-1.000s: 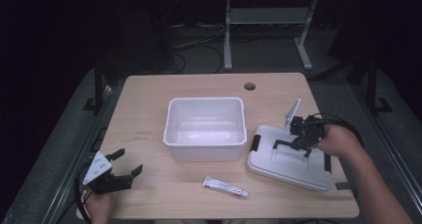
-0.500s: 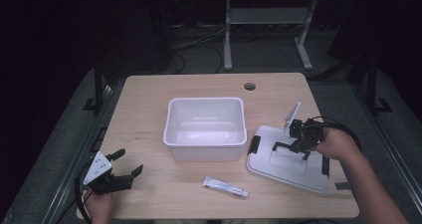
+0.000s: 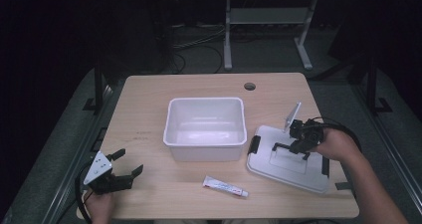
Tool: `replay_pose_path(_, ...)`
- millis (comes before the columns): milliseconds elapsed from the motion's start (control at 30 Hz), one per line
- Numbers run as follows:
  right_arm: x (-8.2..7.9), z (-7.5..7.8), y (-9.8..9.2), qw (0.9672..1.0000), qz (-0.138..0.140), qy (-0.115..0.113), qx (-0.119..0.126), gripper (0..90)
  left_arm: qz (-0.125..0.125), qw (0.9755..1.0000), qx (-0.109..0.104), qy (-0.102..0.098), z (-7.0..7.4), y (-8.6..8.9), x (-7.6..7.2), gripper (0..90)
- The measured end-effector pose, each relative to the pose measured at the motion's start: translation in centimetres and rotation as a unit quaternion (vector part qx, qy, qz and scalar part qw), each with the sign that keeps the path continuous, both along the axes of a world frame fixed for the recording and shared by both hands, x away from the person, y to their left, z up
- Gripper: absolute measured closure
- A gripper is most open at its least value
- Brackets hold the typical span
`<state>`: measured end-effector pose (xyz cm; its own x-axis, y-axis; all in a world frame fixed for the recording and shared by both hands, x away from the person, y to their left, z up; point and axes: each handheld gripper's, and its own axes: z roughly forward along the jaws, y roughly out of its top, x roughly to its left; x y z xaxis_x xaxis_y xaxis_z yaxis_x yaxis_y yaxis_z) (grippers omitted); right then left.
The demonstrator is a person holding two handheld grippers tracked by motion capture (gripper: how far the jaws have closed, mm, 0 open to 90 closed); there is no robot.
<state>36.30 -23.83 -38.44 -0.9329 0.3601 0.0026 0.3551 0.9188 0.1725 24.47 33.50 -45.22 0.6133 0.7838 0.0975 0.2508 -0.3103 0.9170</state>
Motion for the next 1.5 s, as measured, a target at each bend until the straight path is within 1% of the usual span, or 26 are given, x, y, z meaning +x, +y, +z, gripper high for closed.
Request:
replay_pose_path(133, -0.2, -0.1, 0.2, 1.0, 0.003, 0.001, -0.004, 78.4, 0.0, 1.0, -0.001, -0.001, 0.0, 0.0, 0.0, 13.5)
replay_pose_path(767, -1.1, -0.1, 0.4, 0.9999, 0.009, 0.006, -0.005, 78.0, 0.0, 1.0, 0.0, -0.002, 0.0, 0.0, 0.0, 13.5)
replay_pose_path(1233, -1.7, -0.3, 0.7, 0.9998, 0.017, 0.008, -0.011, 77.3, -0.001, 1.0, 0.0, -0.002, 0.1, 0.0, 0.0, 13.6)
replay_pose_path(1333, -1.9, -0.3, 0.8, 0.9997, 0.018, 0.012, -0.011, 74.7, -0.001, 1.0, 0.0, -0.002, 0.1, 0.0, 0.0, 13.5)
replay_pose_path(1500, -2.2, -0.3, 0.9, 0.9996, 0.019, 0.011, -0.017, 69.7, -0.001, 1.0, 0.001, -0.003, 0.1, 0.0, 0.0, 13.5)
